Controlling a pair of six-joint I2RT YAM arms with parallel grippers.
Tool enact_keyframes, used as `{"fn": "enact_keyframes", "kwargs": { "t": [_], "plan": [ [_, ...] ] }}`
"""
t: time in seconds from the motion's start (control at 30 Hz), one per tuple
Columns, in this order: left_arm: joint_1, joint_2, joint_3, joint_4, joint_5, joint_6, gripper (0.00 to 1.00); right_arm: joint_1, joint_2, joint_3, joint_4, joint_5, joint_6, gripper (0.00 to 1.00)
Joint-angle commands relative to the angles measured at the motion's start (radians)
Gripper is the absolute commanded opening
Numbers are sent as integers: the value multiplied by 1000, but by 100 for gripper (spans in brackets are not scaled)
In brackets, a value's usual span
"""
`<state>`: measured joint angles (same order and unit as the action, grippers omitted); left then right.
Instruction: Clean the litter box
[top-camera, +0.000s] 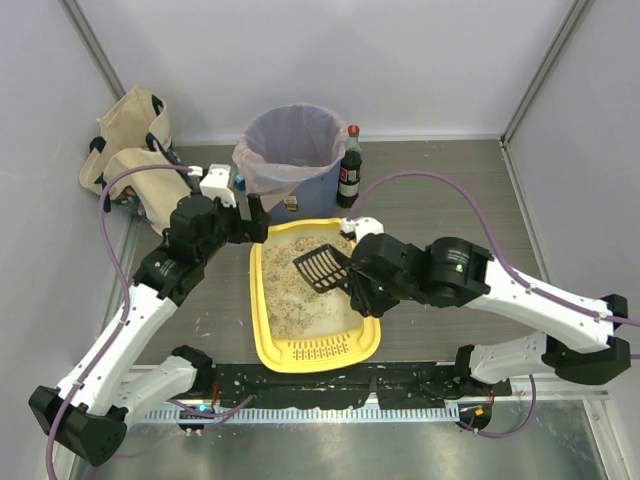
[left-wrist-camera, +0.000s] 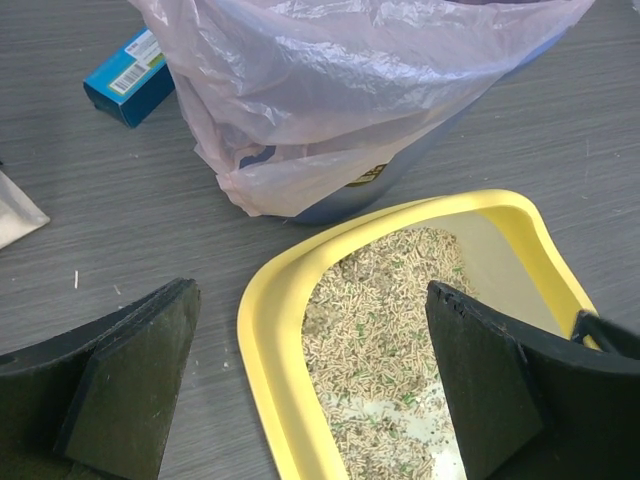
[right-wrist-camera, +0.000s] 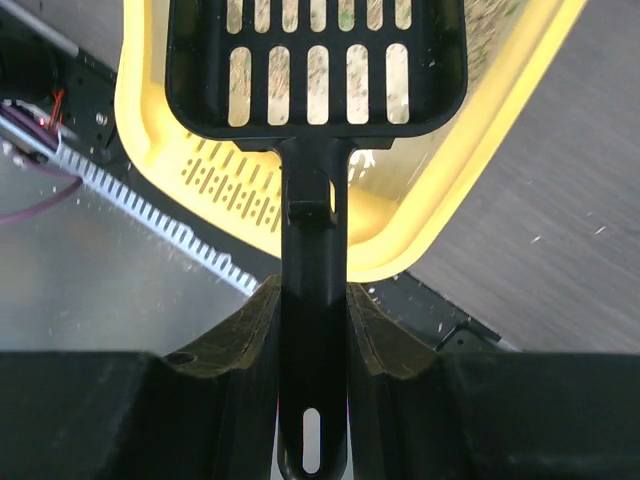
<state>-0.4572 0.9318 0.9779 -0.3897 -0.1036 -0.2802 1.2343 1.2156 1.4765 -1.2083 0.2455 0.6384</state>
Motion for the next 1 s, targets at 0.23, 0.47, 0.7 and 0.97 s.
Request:
{"fn": "enact_keyframes", "kwargs": {
  "t": [0.23,0.47,0.7,0.97],
  "plan": [
    [-3,-27,-68,-38,50,-57,99,-21,387,163,-186,-208,-149,1],
    [-3,28,-48,-78,65,-47,94,-85,534,189,-99,-272,-290,1],
    [-5,79,-41,-109,56,-59,82,-111,624,183,-25,-272,-327,1],
    [-3,153,-21,-143,85,-60,68,-170,645,150,127,-214,-301,2]
  ]
}}
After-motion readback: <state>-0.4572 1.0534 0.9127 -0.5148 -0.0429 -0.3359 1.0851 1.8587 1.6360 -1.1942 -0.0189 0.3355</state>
